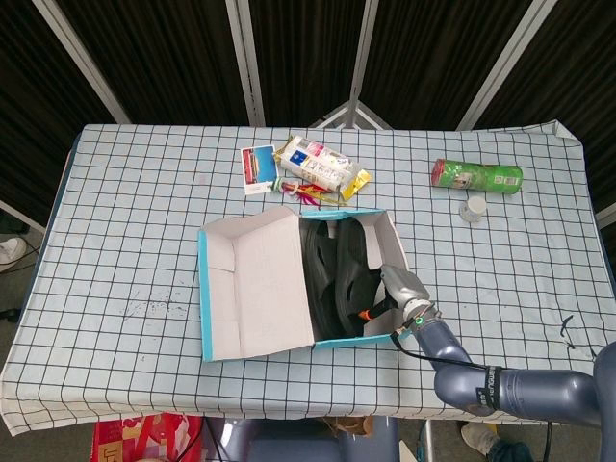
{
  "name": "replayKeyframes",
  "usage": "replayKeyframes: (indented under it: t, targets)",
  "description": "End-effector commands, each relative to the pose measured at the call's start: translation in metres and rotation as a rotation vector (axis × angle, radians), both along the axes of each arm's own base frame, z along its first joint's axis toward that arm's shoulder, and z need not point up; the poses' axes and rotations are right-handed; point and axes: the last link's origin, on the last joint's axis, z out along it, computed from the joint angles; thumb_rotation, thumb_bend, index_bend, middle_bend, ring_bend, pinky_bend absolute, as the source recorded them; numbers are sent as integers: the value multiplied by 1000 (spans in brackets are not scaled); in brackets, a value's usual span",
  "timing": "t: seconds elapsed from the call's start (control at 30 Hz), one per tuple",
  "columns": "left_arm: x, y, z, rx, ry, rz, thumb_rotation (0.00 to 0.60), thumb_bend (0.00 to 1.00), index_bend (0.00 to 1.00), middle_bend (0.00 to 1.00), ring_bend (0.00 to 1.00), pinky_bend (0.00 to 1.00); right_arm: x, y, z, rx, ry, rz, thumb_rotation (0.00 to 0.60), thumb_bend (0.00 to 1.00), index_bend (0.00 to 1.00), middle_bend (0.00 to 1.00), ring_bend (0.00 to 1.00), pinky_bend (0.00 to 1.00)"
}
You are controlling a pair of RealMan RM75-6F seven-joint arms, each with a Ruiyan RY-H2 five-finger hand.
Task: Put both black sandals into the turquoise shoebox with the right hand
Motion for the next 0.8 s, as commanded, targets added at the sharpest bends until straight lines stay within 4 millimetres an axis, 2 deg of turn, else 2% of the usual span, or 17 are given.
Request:
replayKeyframes:
  t: [0.03,0.17,0.2,0.23,0.3,0.37,0.47,0.6,0.8]
  targets:
    - [0,0,0,-1,0,0,600,373,165,56,32,131,2,1,-2,-1,7,12,600,686,626,463,805,709]
    - [0,0,1,2,-2,-1,600,373,165,57,32,131,7,2,1,4,21,36,600,685,620,463,805,709]
    - [0,-1,1,2,-3,-1,600,373,165,57,32,131,8,2,2,5,26,39,600,658,594,460,805,709]
    - [0,-1,1,3,-3,-1,600,373,165,57,32,131,8,2,2,7,32,45,600,618,564,451,806,709]
    - [0,-1,1,2,-3,-1,600,373,165,57,32,131,10,3,4,22,45,59,600,440,443,390,805,709]
    - [0,-1,1,2,-3,-1,600,373,165,57,32,131,11,4,5,29,52,66,600,315,352,315,805,708]
    - [0,-1,1,1,-4,-2,600,373,165,57,32,131,11,4,6,25,68,77,600,204,250,205,805,708]
    - [0,-1,1,3,-4,-3,600,373,165,57,32,131,15,3,8,-1,60,78,600,162,183,138,805,708]
    - [0,-1,1,1,-6,-3,600,373,165,57,32,131,17,2,19,-23,72,82,600,158,169,126,805,708]
